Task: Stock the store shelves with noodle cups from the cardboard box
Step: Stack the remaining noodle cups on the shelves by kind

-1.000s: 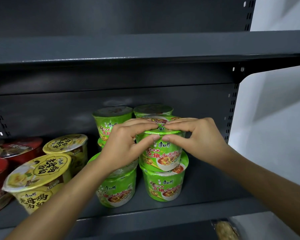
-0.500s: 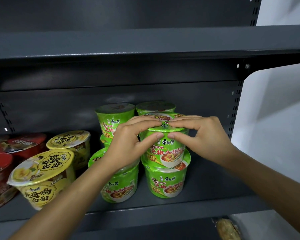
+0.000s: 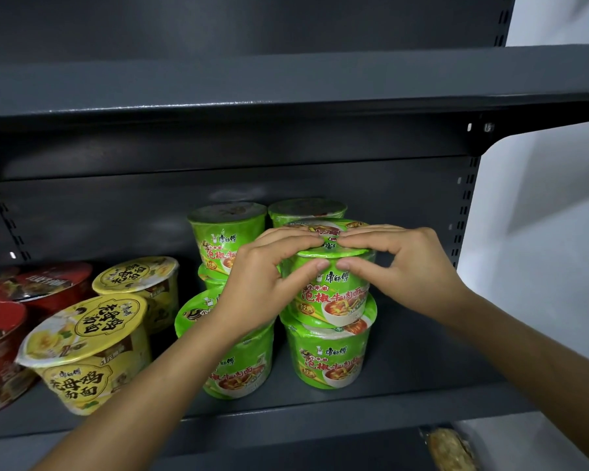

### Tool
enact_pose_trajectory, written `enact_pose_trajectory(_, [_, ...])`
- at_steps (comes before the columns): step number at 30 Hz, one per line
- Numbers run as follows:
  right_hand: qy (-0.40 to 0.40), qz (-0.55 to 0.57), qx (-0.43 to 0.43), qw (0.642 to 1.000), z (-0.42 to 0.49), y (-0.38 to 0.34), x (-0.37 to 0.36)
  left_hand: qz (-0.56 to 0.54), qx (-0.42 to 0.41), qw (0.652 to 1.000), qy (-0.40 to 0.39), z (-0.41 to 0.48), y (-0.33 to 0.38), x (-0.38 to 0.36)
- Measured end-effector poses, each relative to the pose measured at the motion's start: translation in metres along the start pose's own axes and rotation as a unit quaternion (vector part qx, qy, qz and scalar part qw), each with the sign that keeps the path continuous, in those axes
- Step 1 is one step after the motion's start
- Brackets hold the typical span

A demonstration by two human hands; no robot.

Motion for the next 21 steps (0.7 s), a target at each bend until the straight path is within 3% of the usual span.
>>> enact_pose_trajectory(21, [-0.010,0.008,0.029,0.999,-0.0021,-0.0009,-0.0019,0.015,0.013,1.000,0.019,-0.0053,0.0036,0.0011])
Point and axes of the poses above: each hand's wrist, its own z-axis towards the middle knuckle, its own x-axis out of the back of the hand, y = z × x, the point moved 10 cm from there along z, towards the middle knuckle, and after that the axes turned 15 degrees about z, right-handed, at the moved point
